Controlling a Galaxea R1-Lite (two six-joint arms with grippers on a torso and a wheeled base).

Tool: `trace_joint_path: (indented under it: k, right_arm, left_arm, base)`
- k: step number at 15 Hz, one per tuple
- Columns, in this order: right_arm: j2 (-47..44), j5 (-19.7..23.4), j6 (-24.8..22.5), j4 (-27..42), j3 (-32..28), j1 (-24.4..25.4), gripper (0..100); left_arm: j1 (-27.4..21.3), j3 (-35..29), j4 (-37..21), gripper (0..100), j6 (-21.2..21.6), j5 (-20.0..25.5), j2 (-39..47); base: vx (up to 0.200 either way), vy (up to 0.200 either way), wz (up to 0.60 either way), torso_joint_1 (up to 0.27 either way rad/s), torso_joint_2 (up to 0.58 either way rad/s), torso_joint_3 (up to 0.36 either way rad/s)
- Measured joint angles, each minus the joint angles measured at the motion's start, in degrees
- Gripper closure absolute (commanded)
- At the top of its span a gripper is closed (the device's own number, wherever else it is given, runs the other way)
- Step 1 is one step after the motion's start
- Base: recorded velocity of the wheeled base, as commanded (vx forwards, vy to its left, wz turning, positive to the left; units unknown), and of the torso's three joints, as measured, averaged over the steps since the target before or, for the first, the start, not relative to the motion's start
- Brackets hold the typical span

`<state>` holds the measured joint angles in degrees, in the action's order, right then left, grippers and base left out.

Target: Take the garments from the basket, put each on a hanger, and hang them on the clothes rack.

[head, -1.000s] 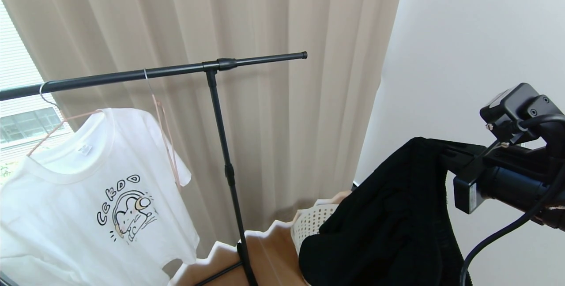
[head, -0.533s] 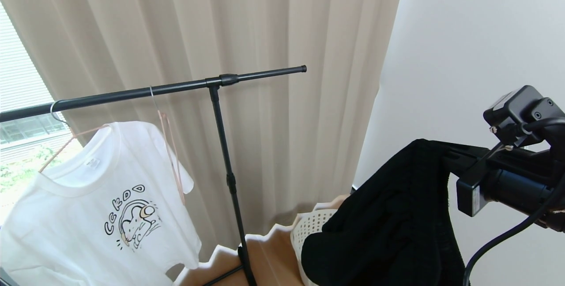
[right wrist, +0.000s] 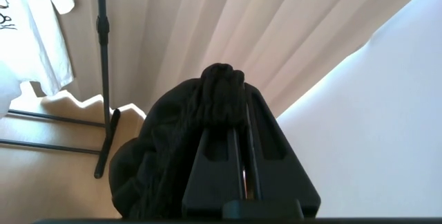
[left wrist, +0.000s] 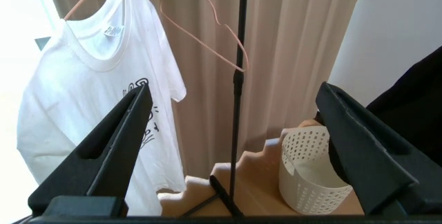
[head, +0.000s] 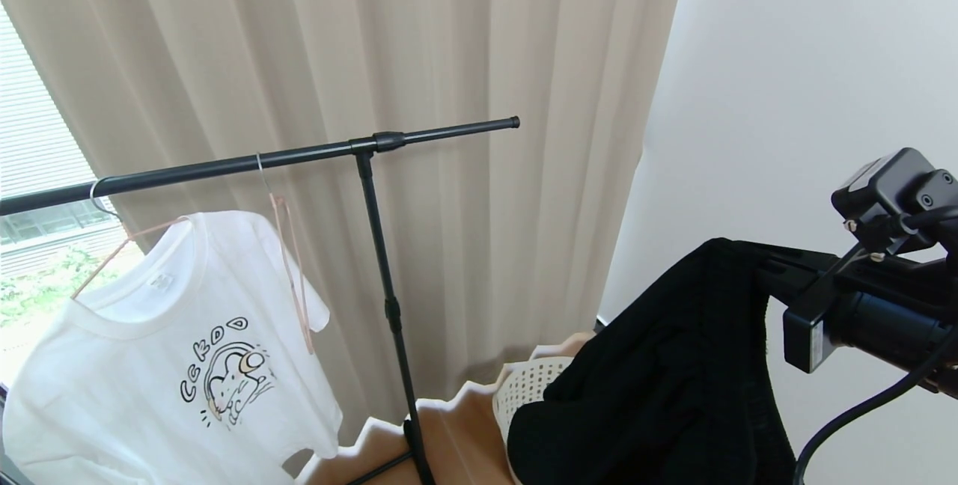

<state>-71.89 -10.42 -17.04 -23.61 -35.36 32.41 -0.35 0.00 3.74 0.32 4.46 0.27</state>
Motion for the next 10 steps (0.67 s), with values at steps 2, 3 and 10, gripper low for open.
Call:
trace_joint_path:
  k: [2,3,10]
  right_arm:
    - [-0.18,0.0,0.0,0.0,0.12,-0.01,100]
    - [-0.18,0.02,0.0,0.0,0.17,-0.01,100]
    - [-0.33,0.06,0.02,-0.06,0.28,0.0,100]
  left_arm:
    - [0.0,0.0,0.0,0,0.01,0.02,0.0]
    - [0.02,0.0,0.0,0,0.01,0.0,0.0]
    - [0.0,0.0,-0.02,0,0.04,0.0,0.0]
  base:
    - [0.0,0.0,0.6,0.0,0.0,-0.002]
    - [0.0,0.0,0.6,-0.002,0.0,-0.002]
    - [0.0,0.0,0.6,0.006,0.0,0.002]
